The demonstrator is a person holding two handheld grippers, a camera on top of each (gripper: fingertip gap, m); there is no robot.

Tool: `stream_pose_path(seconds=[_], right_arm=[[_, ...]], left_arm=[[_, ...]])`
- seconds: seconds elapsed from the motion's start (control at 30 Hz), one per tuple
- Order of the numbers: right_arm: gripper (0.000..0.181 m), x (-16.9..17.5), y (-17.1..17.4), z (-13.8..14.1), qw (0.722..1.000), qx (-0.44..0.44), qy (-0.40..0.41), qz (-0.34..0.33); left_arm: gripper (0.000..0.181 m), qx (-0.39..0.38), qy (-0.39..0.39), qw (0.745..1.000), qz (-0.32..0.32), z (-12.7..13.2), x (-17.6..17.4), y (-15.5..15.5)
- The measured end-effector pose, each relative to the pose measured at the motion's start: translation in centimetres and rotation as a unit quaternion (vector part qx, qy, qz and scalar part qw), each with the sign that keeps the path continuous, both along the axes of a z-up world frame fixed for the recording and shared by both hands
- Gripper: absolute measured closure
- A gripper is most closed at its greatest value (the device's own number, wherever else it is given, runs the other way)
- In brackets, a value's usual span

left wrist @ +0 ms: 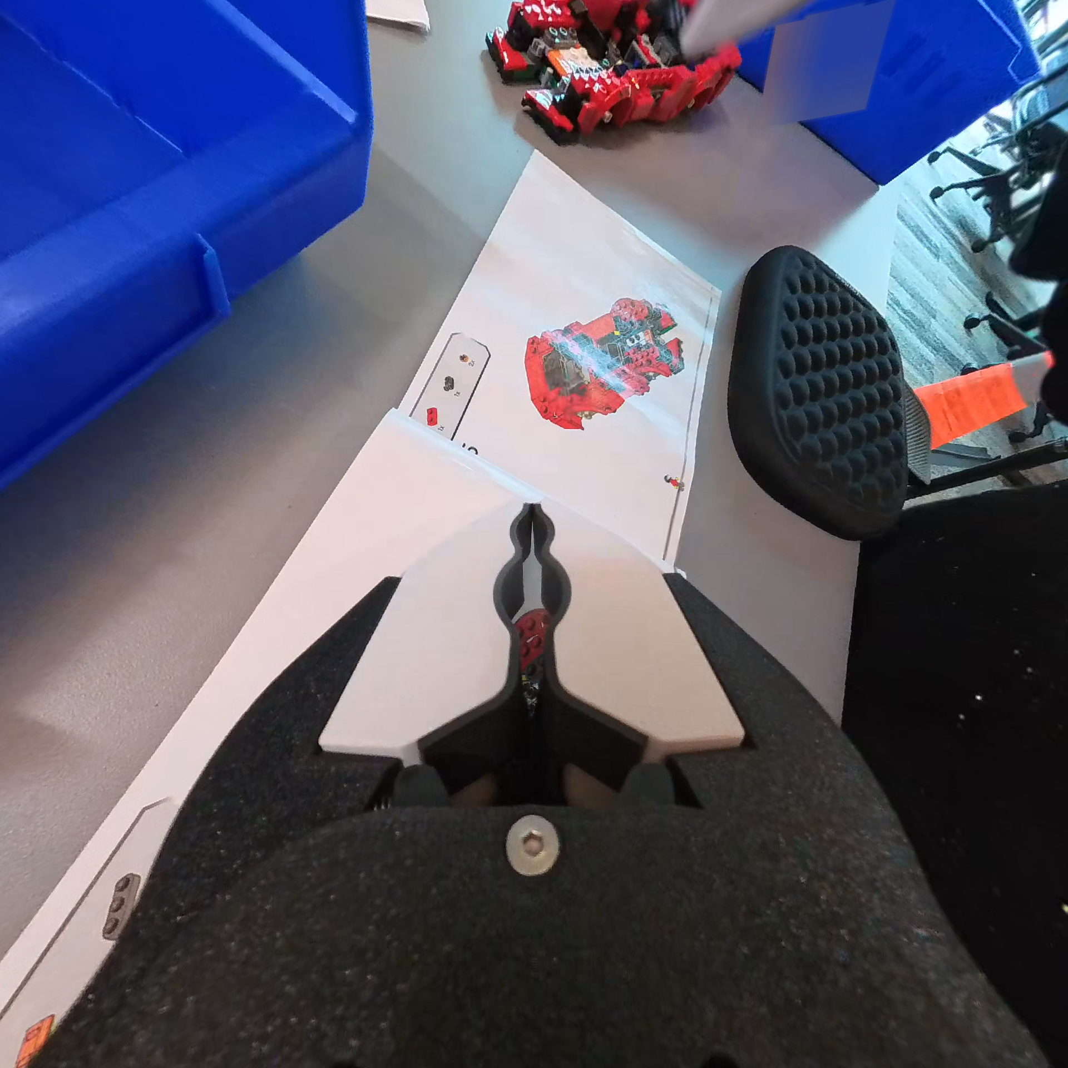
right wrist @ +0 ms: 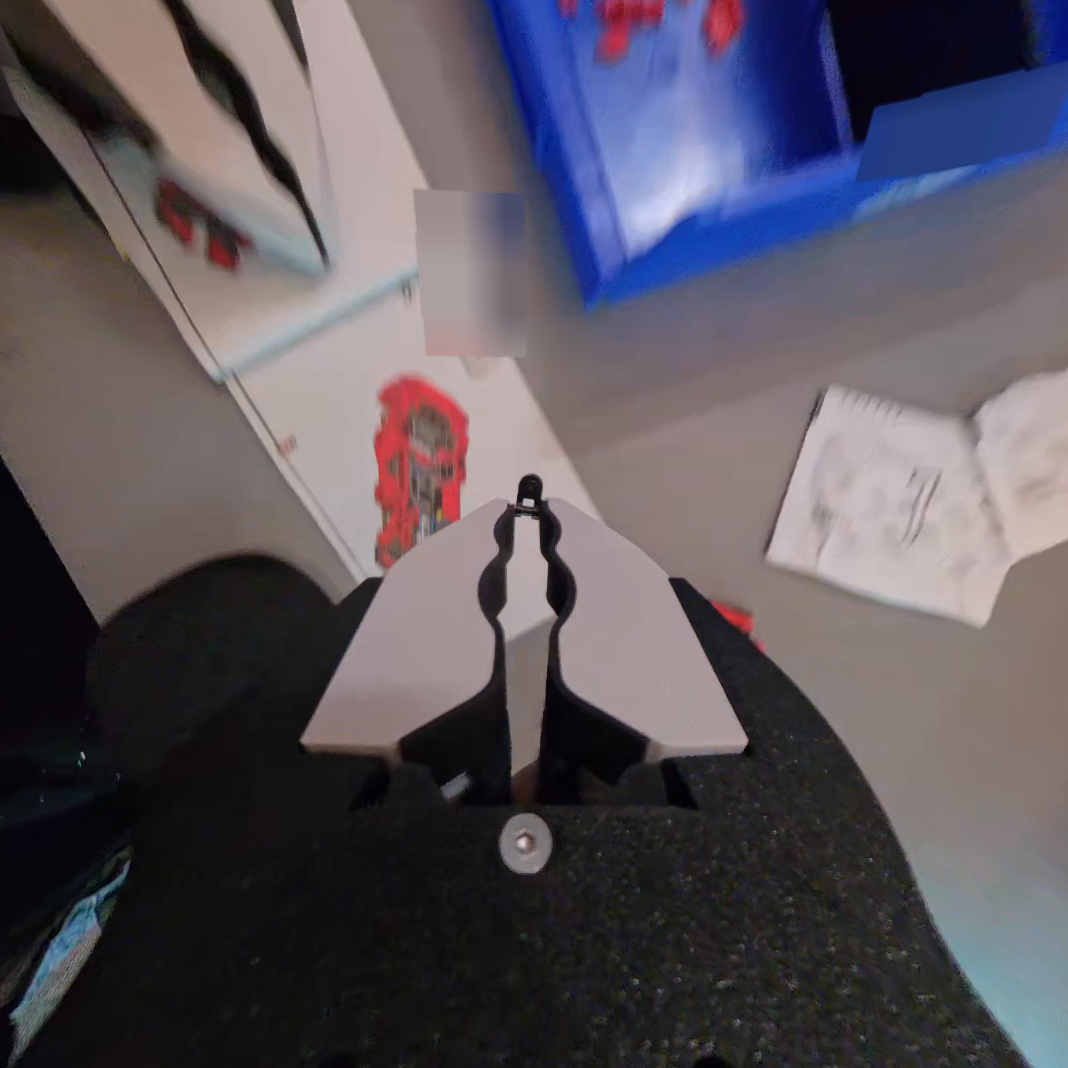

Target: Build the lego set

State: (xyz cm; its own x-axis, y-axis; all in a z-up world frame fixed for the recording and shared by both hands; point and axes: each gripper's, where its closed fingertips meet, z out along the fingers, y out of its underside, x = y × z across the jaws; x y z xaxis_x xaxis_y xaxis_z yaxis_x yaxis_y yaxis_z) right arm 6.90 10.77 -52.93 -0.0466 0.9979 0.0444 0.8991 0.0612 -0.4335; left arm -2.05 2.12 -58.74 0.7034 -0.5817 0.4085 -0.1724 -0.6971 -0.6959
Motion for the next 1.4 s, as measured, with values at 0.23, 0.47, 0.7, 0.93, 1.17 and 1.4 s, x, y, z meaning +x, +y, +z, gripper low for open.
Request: stream_pose_path(seconds=[0.23,0.47,0.7,0.93,1.17,1.4], right_arm=[[0.173,2.2,-0.5,-5.9,0.999,-0.027,-0.010,0.044],[0.173,-1.0,0.1,-8.0,0.993,-0.011,-0.024,0.112],[0.173,-1.2,0.2,-8.2,0.992,-0.007,-0.024,0.120],[0.172,-1.0,0.1,-8.3,0.993,-0.012,-0.003,0.116],[0.155,-0.3,0.4,-7.9,0.995,-0.027,0.037,0.091],[0.153,1.9,0.4,-7.3,0.993,-0.052,0.089,0.049]], left_arm=[[0.181,0.011,0.005,1.000,0.003,0.6,-0.1,0.0],[0.178,0.049,0.052,0.996,0.055,2.6,-0.9,1.4],[0.176,0.087,0.128,0.987,0.030,2.7,1.6,3.4],[0.179,0.011,0.214,0.976,-0.039,-1.8,1.7,2.2],[0.180,-0.002,0.217,0.976,-0.036,-2.1,1.5,2.1],[0.178,0.025,0.232,0.971,-0.043,-0.8,2.7,2.9]])
